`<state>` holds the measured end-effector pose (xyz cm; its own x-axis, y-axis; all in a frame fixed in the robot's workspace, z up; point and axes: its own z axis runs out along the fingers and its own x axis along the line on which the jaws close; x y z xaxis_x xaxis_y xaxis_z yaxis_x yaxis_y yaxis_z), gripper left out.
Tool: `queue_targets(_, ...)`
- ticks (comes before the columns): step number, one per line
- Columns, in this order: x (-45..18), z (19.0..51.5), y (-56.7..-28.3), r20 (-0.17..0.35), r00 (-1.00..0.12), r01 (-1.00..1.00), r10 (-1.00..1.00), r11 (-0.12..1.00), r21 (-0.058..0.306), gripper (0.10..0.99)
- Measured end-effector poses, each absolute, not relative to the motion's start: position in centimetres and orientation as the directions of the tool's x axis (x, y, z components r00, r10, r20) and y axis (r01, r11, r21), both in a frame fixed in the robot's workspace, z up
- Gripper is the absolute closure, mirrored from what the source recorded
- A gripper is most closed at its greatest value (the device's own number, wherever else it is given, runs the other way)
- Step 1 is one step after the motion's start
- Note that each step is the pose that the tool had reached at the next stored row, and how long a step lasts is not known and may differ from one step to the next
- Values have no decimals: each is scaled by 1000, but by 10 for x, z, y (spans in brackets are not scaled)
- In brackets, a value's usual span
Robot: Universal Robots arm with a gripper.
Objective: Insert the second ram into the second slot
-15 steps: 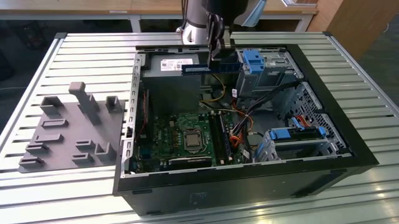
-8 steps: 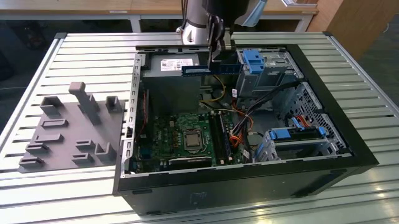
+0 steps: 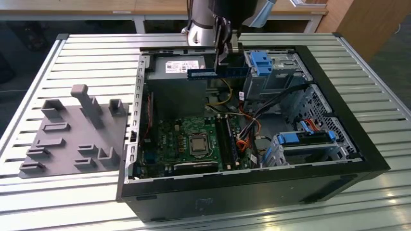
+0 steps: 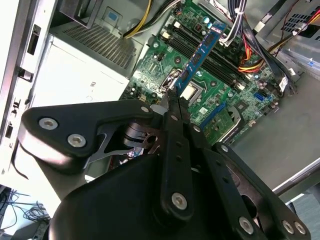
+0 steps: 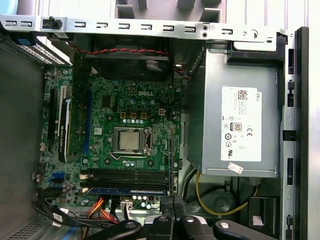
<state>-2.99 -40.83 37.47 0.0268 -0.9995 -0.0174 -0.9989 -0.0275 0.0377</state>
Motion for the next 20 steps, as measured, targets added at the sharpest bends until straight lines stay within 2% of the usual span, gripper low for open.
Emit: queue_targets(20, -30, 375, -416, -17, 27, -999, -999, -27, 38, 973)
